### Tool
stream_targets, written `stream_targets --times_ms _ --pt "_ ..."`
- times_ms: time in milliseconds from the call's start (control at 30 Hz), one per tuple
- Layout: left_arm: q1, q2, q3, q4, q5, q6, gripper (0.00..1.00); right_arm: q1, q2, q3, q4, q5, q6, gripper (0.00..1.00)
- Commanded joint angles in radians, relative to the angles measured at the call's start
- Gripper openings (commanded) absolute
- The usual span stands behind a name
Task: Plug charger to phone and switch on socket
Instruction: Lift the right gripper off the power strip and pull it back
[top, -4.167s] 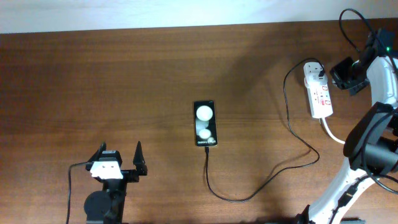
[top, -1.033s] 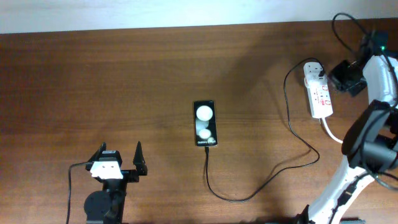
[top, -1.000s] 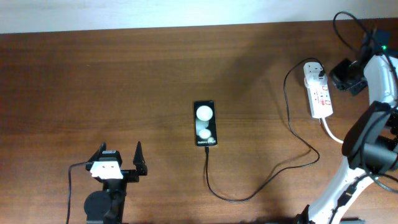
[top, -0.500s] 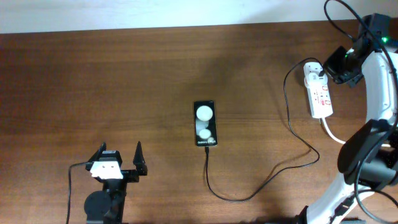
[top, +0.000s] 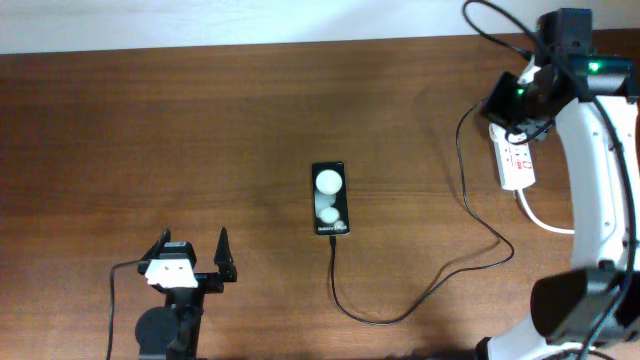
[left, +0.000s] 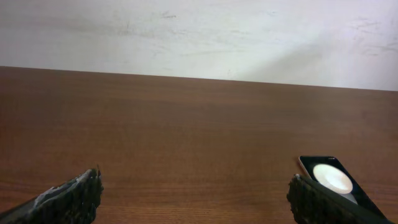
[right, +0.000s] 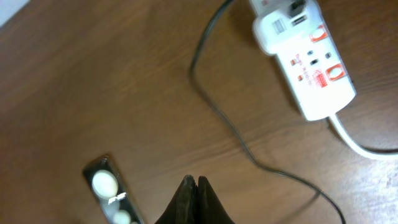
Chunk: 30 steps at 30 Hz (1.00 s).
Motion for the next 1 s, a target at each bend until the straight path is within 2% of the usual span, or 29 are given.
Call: stream_targets --times_ms 0,233,267,333,367,633,967 --pt "0.006 -0.002 -0.010 0.003 0.005 -0.010 0.99 0.068 -0.106 0.003 -0.050 -0.005 -0.007 0.04" --pt "0.006 -0.002 -0.010 0.003 0.005 -0.010 0.99 0.093 -0.201 0.002 -0.213 0.012 -0.007 0.04" --pt "0.006 -0.002 -0.010 0.003 0.004 -0.010 0.99 0.093 -0.201 0.002 -0.238 0.026 -0.007 0.13" --pt "0.006 -0.002 -0.010 0.003 0.004 -0.010 0.99 0.093 -0.198 0.002 -0.292 0.050 -0.007 0.66" --pt "0.006 -0.002 -0.010 0.003 0.004 -0.010 0.99 0.093 -0.198 0.002 -0.319 0.056 -0.007 0.99" --pt "0.006 -0.002 -0.010 0.003 0.005 -0.010 0.99 0.093 -0.198 0.002 -0.444 0.055 -0.007 0.99" --pt "0.006 -0.002 -0.010 0.003 0.004 -0.010 0.99 0.091 -0.197 0.002 -0.436 0.111 -0.059 0.99"
